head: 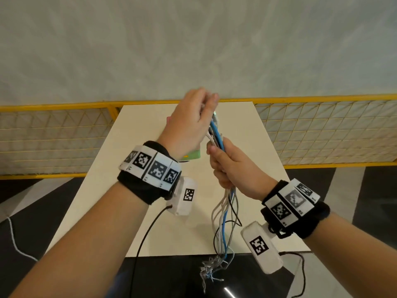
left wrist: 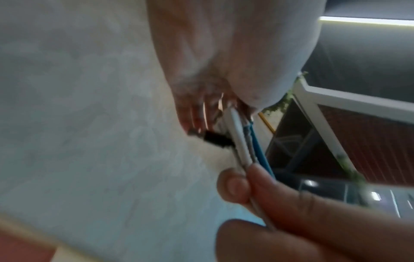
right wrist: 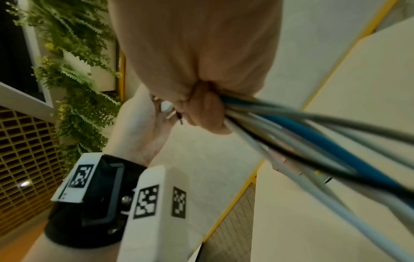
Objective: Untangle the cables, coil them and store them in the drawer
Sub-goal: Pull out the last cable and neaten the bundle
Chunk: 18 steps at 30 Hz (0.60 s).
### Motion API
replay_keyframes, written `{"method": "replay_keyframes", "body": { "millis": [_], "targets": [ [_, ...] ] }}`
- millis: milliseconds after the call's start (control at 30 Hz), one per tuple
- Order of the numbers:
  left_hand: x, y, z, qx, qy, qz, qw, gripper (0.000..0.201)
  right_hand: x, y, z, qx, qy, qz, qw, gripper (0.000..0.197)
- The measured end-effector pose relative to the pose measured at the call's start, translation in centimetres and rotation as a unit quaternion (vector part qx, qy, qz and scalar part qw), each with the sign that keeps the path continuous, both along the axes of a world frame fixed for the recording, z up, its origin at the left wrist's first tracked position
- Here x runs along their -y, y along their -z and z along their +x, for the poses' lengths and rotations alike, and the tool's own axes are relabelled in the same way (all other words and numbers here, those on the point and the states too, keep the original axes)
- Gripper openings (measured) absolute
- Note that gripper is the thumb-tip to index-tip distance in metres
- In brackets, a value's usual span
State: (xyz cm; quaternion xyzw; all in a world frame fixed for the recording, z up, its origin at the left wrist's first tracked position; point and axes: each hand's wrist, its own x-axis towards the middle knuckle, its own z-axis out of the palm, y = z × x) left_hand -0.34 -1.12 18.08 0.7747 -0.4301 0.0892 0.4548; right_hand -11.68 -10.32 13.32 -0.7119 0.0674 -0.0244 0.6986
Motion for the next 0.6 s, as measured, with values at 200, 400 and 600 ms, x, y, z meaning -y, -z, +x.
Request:
{"method": "replay_keyframes", "body": {
  "millis": [200, 400, 600],
  "targets": [
    [0.0, 1.2, -2.1, 0.243, 0.178, 0.127, 0.945, 0.044, 0.0, -0.5, 0.7, -0.013, -0.012, -0.074, 0.997, 0.030],
    [-0.6, 2.9, -0.5, 0.145, 0.089, 0.223, 0.960, 0.069, 1.7, -1.7, 1.0, -0.057, -0.139, -0.037, 0.988, 0.019],
    [-0.3, 2.1, 0.8, 0.179, -0.024, 0.186, 0.966, 0.042, 2.3, 0.3, 0.9, -0.003, -0.166, -0.063, 0.984, 0.026]
  ]
}}
